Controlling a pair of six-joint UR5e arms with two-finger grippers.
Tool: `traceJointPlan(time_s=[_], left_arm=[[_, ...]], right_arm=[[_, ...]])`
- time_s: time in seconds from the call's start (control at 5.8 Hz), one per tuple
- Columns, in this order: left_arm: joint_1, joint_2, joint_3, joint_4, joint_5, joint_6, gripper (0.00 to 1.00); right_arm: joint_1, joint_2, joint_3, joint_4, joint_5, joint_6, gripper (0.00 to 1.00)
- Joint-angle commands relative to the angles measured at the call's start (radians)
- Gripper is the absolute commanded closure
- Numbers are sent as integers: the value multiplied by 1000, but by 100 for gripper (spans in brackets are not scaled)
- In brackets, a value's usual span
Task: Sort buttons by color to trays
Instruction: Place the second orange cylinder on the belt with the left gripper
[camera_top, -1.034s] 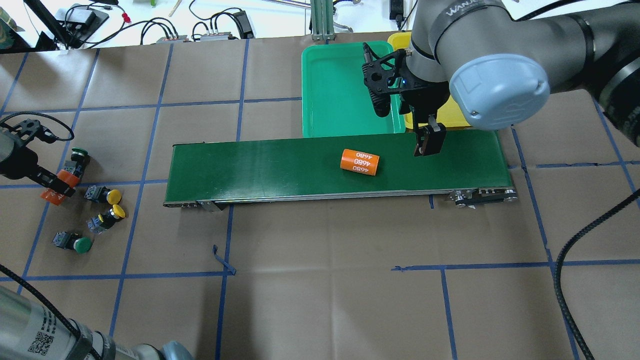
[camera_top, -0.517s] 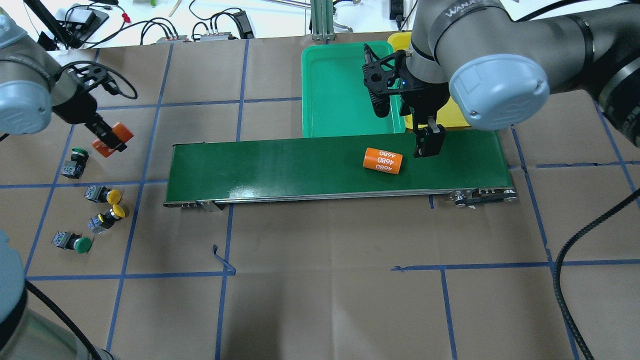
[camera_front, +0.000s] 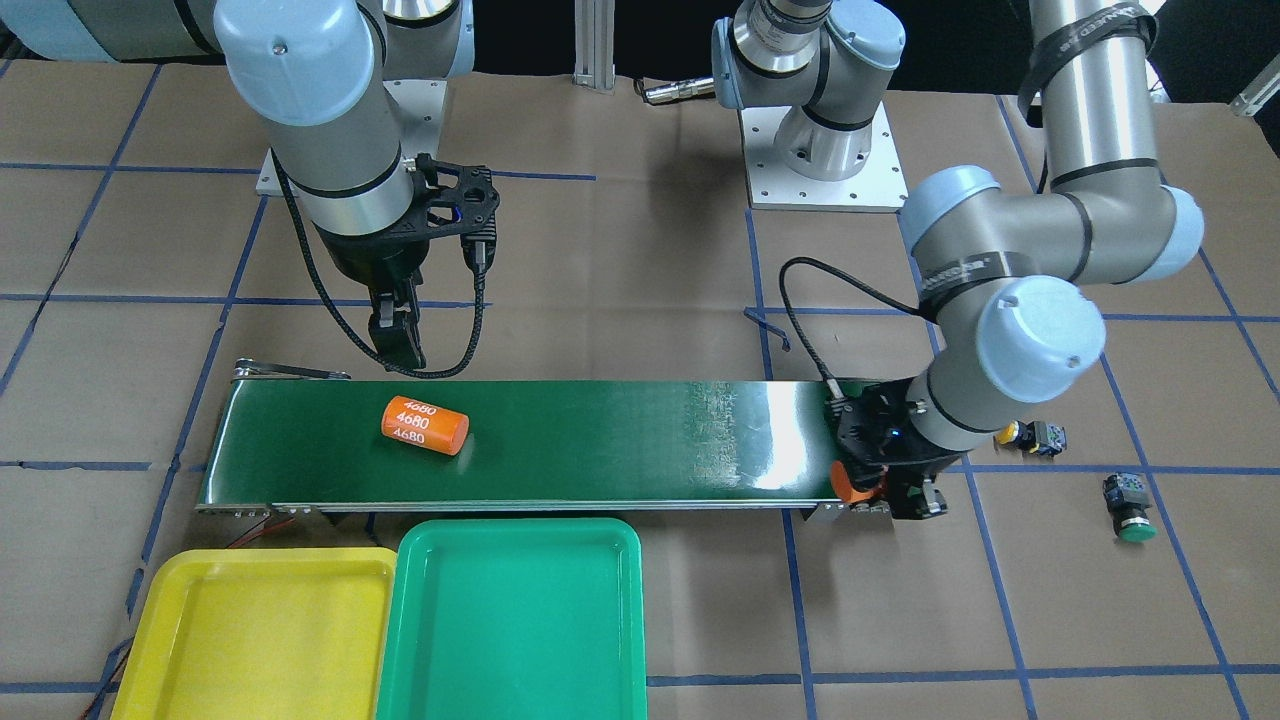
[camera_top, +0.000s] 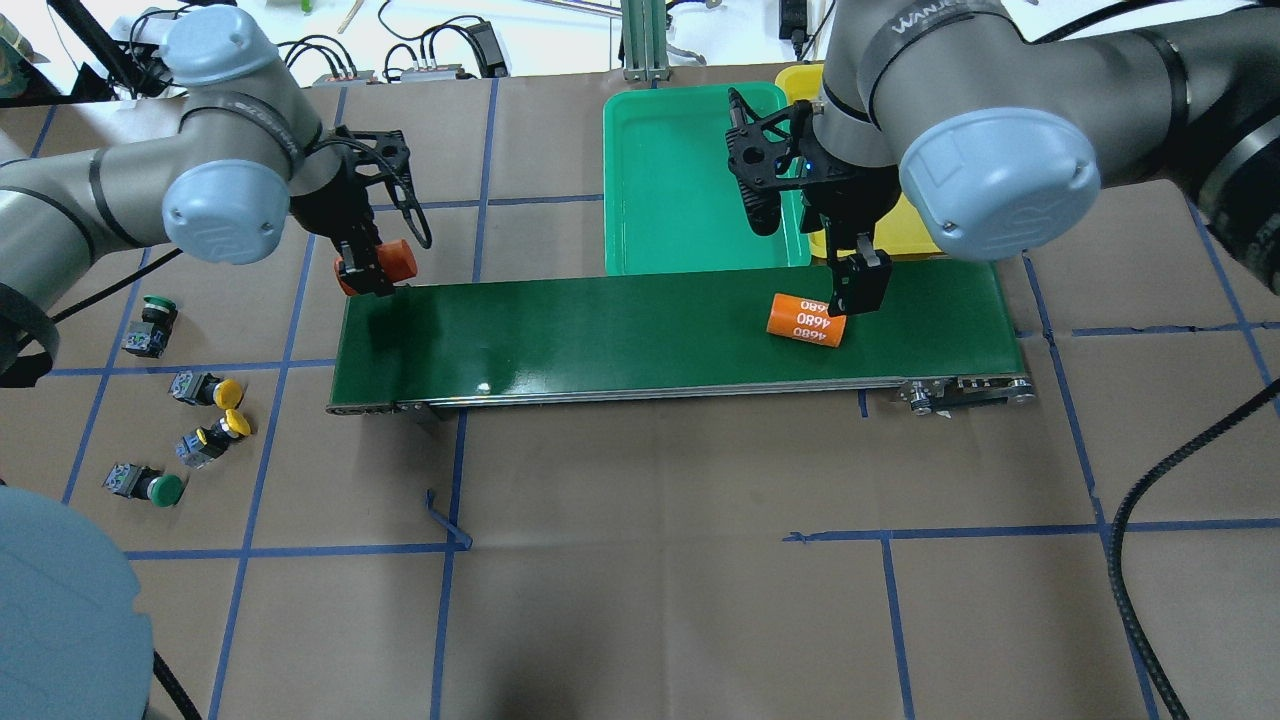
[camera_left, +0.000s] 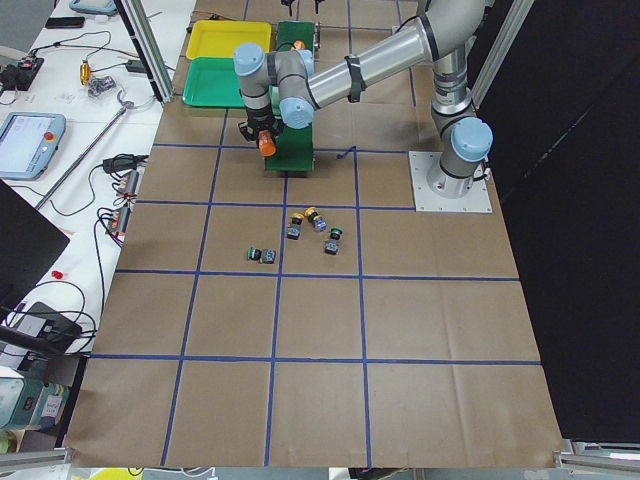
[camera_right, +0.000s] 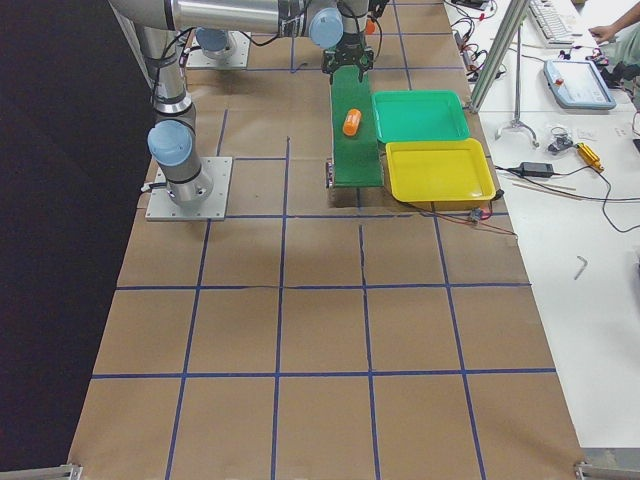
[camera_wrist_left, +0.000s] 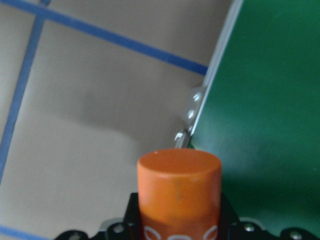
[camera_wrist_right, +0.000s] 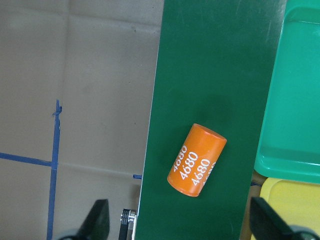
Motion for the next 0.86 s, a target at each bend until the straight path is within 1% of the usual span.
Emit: traceJointPlan(time_s=[0.0,0.17,0.34,0.52,0.69], left_arm=[[-73,39,-46,23,18,-4,98],[-79,62,-77,12,17,-15,94],[-82,81,-147,29,15,-15,89],[-82,84,-152,30,15,-20,88],[-82,79,-160,47,15,-24,50]], right_arm=[[1,-1,0,0,0,0,0],[-1,-1,0,0,0,0,0],[-1,-1,0,0,0,0,0],[1,-1,0,2,0,0,0],[-1,-1,0,2,0,0,0]])
